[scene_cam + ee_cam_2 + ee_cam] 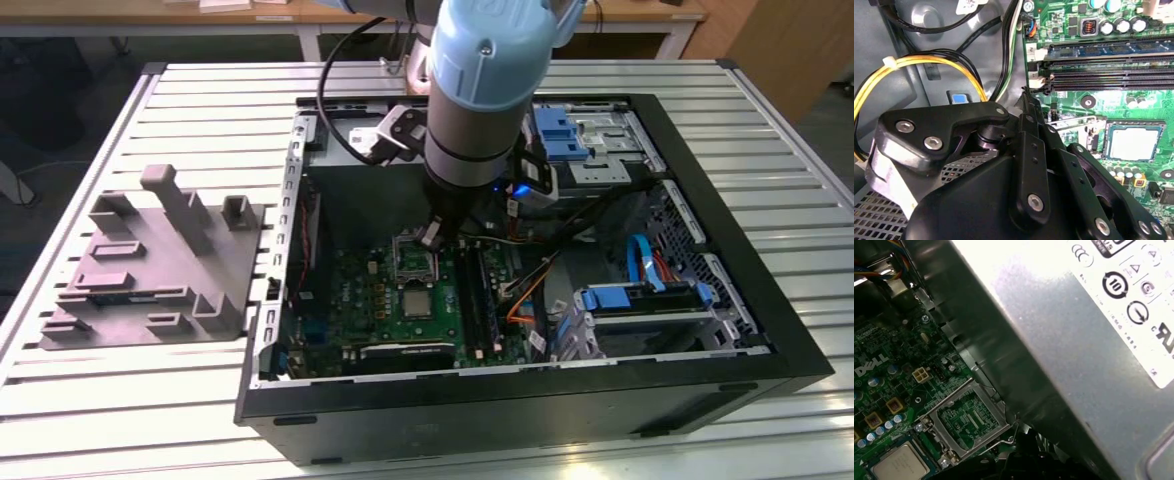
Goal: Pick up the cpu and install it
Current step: 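Close the cpu cover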
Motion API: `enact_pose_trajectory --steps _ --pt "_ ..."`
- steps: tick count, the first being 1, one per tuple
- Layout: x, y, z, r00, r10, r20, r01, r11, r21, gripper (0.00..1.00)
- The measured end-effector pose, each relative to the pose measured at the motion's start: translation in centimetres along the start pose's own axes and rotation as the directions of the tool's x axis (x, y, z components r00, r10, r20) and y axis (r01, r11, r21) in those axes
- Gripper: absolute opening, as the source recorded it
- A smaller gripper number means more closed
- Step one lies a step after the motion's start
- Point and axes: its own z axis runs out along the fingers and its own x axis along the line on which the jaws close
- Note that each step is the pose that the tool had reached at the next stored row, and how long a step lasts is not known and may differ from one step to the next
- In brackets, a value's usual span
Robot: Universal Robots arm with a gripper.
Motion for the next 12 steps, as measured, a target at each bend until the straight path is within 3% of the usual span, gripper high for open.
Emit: enact_pose_trajectory --steps 6,12 --pt "-0.04 0.07 -0.15 1.0 0.0 -0.0017 0.0 1.0 0.0015 0.11" --pt "-0.07 0.14 -0.3 0.9999 0.0 -0.0122 0.0 1.0 0.0093 0.11"
